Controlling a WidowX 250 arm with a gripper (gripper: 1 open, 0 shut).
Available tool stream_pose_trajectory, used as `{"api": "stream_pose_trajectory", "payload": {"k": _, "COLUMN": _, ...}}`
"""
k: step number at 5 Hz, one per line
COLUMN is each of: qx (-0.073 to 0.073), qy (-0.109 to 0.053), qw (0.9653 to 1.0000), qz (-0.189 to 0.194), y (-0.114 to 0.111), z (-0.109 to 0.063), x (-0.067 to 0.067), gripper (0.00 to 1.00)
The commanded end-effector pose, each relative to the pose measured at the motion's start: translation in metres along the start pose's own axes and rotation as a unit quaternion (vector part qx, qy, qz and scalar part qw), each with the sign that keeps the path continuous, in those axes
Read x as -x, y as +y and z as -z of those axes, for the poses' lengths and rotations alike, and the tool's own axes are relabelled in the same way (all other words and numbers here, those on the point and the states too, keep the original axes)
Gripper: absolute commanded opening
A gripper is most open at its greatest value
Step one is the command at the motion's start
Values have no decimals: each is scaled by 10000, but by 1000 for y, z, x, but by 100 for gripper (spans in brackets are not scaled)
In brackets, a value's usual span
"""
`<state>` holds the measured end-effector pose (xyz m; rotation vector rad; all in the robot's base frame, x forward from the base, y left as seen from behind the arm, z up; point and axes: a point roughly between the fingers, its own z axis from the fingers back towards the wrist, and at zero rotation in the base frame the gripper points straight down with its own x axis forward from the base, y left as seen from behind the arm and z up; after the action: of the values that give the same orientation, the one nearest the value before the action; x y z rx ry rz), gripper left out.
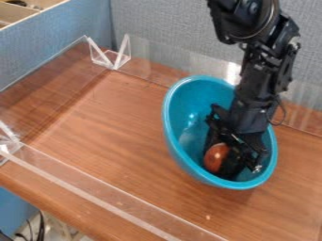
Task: Remove the mushroom from inside the blue bowl and put it on the table
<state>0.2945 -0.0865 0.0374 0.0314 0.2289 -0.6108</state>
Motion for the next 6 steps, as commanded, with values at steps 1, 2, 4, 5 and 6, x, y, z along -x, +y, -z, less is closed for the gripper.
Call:
{"api": "stream_pose_trajectory", "payload": {"k": 1, "qx": -80, "qy": -362, "qw": 9993, "qz": -2, "y": 7, "z": -30, "x": -4, "gripper": 0}}
{"api": "stream_pose_trajectory", "payload": {"k": 2, "qx": -80, "qy": -489, "qw": 9988, "qz": -51, "y": 15, "z": -47, "x": 1, "gripper": 0}}
{"api": "stream_pose_trajectory", "payload": {"k": 4, "qx": -30, "qy": -593, "qw": 9982, "qz": 108, "y": 33, "z": -59, "x": 18, "gripper": 0}}
{"api": "stream_pose_trajectory", "payload": {"k": 5, "qx": -27, "qy": -638, "qw": 9977, "qz": 219, "y": 41, "z": -63, "x": 25, "gripper": 0}}
{"api": "stream_pose_trajectory", "payload": {"k": 6, "qx": -31, "qy": -666, "qw": 9973, "qz": 300, "y": 39, "z": -63, "x": 22, "gripper": 0}}
